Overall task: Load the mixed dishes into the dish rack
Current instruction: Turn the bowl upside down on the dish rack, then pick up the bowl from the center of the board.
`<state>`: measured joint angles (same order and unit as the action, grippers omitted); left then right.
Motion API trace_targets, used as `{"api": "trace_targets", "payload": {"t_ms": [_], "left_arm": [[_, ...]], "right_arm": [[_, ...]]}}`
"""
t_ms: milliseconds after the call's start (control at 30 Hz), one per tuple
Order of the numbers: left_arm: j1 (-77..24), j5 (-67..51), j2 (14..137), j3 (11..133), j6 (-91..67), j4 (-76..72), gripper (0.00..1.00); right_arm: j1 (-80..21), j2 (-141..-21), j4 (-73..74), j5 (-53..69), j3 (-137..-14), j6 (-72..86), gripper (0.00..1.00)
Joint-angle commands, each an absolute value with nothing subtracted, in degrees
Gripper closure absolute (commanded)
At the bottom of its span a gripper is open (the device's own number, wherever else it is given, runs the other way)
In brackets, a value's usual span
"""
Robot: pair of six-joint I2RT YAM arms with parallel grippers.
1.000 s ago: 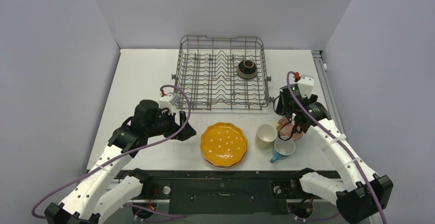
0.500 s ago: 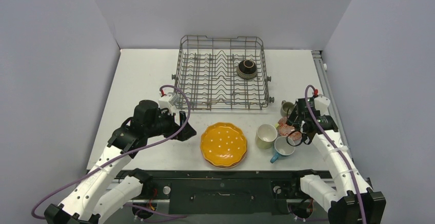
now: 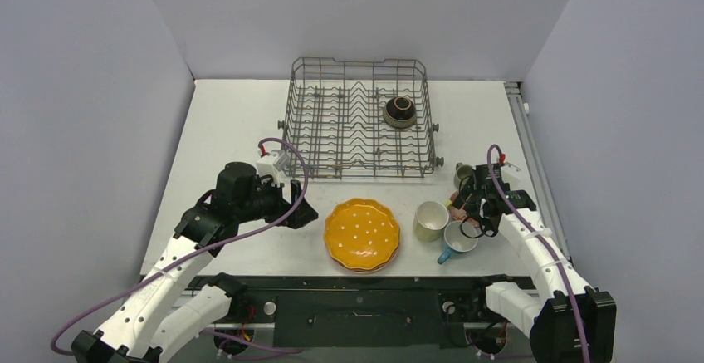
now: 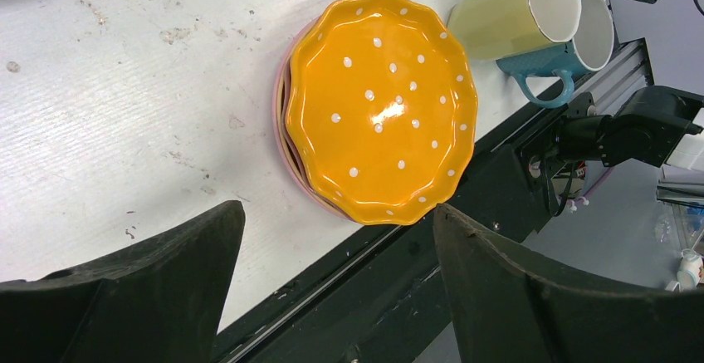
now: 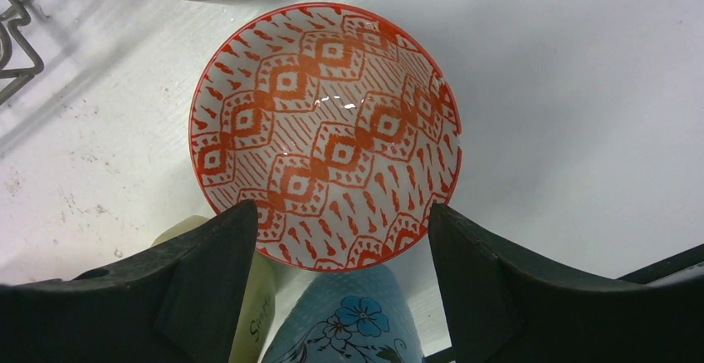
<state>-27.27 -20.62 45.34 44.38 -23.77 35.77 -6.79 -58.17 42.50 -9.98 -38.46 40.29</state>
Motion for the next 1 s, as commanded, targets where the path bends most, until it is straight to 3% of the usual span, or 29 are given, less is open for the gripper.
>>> {"api": "trace_targets", "payload": {"t_ms": [0,567,967], "left_arm": [[-27.0,-21.4,44.8,44.2,-24.0,33.1,0.18],[-26.9,-21.8,44.3,44.2,-23.9,33.0,0.17],[-26.9,-21.7,44.4,44.3,-23.9,33.1,0.17]], "right_arm": [[-6.5,-57.2,40.7,-12.2,-38.0,43.9,0.30],[-6.0,-52.8,42.8,-17.9,-32.9,57.0,0.38],[-4.6,-55.4,36.9,-15.2,-29.0,58.4,0.51]]}}
